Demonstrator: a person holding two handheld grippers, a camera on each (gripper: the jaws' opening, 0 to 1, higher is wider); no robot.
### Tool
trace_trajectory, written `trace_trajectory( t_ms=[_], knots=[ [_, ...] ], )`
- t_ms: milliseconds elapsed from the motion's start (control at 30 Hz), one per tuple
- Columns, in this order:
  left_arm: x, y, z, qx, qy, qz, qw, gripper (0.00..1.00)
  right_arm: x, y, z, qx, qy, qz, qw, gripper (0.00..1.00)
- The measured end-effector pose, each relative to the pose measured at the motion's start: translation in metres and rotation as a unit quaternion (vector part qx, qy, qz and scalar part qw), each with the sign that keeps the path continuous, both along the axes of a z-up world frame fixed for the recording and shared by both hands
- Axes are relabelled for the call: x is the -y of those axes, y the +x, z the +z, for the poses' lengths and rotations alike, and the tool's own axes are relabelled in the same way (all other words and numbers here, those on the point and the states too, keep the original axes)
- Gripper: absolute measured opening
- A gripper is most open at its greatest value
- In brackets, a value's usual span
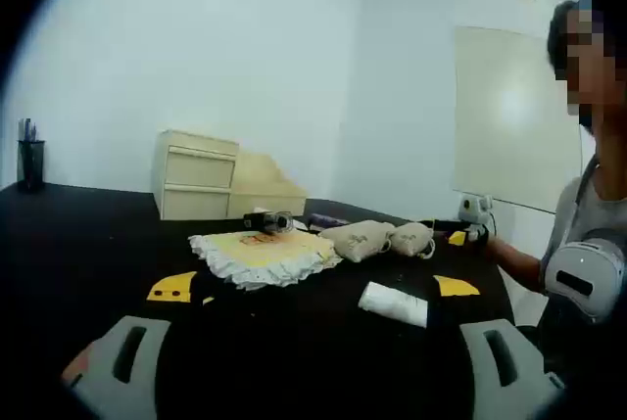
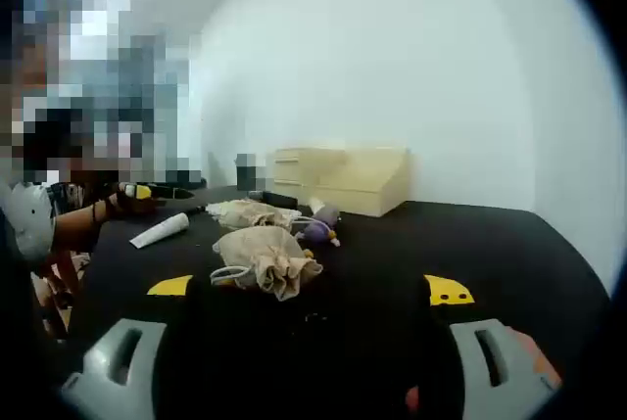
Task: Open the drawer, pick up the cosmetic bottles from the table one by one, place them into the drawer, release the gripper, close the drawer, and move the gripper away
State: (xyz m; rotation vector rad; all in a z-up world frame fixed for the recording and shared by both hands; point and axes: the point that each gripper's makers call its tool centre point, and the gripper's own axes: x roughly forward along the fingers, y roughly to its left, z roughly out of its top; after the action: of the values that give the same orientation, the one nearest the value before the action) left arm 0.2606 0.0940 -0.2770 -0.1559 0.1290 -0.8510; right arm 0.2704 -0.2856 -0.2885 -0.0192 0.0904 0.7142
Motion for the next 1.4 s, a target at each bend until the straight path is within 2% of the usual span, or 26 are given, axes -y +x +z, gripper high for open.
trace_trajectory(
  t_ms=[800, 1167, 1233, 1300, 1400],
  knots=[
    [0.002, -0.003, -0.002, 0.001, 0.006, 0.001, 1.0, 0.96, -0.001, -0.002, -0.001, 0.002, -0.008, 0.0, 1.0, 0.86],
    [0.002, -0.003, 0.002, 0.008, 0.002, 0.002, 1.0, 0.96, -0.002, -0.001, -0.004, -0.005, -0.012, 0.002, 0.9999, 0.86],
    [0.003, -0.002, 0.002, 0.01, 0.005, 0.002, 0.9999, 0.96, -0.001, -0.001, -0.005, -0.024, -0.006, -0.001, 0.9997, 0.81],
    [0.004, -0.002, 0.003, 0.011, 0.006, 0.0, 0.9999, 0.96, -0.002, -0.003, -0.002, -0.022, -0.004, 0.004, 0.9997, 0.74],
    [0.004, 0.0, 0.011, 0.015, -0.005, 0.002, 0.9999, 0.95, -0.006, -0.006, 0.004, -0.03, -0.021, 0.016, 0.9992, 0.74]
  ],
)
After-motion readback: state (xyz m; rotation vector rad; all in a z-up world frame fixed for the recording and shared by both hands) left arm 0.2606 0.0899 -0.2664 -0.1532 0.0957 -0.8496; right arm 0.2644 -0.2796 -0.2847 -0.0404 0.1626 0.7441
